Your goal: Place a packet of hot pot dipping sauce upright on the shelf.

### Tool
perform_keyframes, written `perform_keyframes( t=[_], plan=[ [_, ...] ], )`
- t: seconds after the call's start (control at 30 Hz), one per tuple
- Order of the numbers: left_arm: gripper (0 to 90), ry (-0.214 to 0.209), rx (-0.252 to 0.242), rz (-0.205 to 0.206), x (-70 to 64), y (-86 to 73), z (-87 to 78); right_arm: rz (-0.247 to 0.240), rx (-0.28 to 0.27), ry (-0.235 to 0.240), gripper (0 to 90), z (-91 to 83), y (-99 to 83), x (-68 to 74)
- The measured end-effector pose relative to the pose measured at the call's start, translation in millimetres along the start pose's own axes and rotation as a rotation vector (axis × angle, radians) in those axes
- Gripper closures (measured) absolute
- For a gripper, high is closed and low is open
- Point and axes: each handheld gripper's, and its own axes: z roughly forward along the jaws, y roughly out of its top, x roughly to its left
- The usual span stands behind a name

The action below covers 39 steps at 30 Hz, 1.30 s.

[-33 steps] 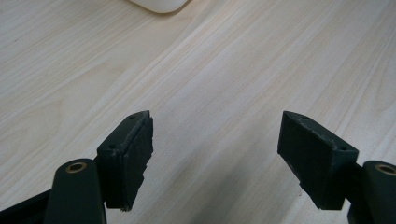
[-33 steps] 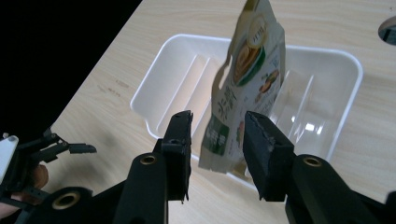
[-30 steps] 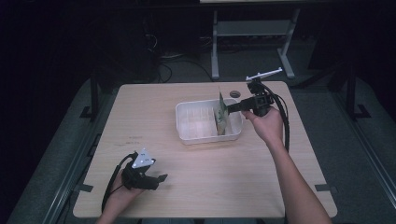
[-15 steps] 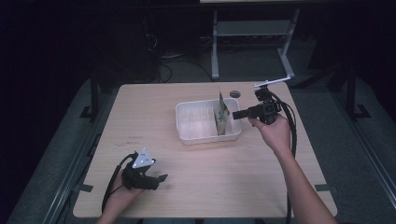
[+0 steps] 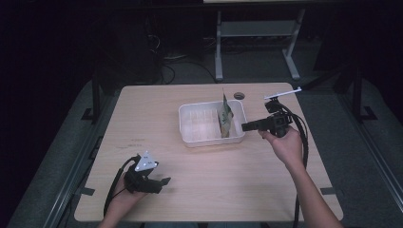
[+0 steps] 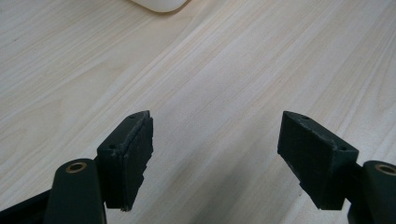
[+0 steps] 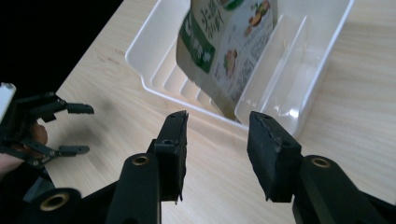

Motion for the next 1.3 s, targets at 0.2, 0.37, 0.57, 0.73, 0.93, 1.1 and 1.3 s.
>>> perform_keyframes(
  t=[0.2, 0.37, 0.57, 0.73, 0.93, 1.1, 1.3],
  plan=[
    [26.1, 0.001, 0.001, 0.000, -0.2, -0.1, 0.2, 0.002, 0.005, 0.000, 56.3, -2.4, -15.6, -4.4],
    [26.1, 0.001, 0.001, 0.000, -0.1, 0.1, 0.2, 0.005, 0.011, 0.004, 55.6, -3.0, -26.8, -7.4],
    [26.1, 0.004, 0.000, -0.002, 0.1, -0.1, 0.1, 0.010, 0.008, 0.010, 54.9, -4.1, -40.0, -10.3],
    [26.1, 0.005, -0.001, -0.002, 0.0, -0.1, 0.0, 0.006, 0.012, 0.012, 54.1, -3.9, -50.0, -10.9],
    [26.1, 0.006, -0.001, -0.002, 0.0, 0.0, 0.0, 0.001, 0.012, 0.015, 53.7, -4.2, -58.7, -10.0],
    [26.1, 0.005, -0.002, -0.003, -0.1, -0.2, 0.3, -0.002, 0.021, 0.012, 53.2, -3.7, -68.8, -9.5],
    [26.1, 0.008, -0.004, -0.002, 0.0, -0.1, -0.1, 0.003, 0.019, 0.017, 52.8, -2.4, -78.8, -12.7]
  ],
)
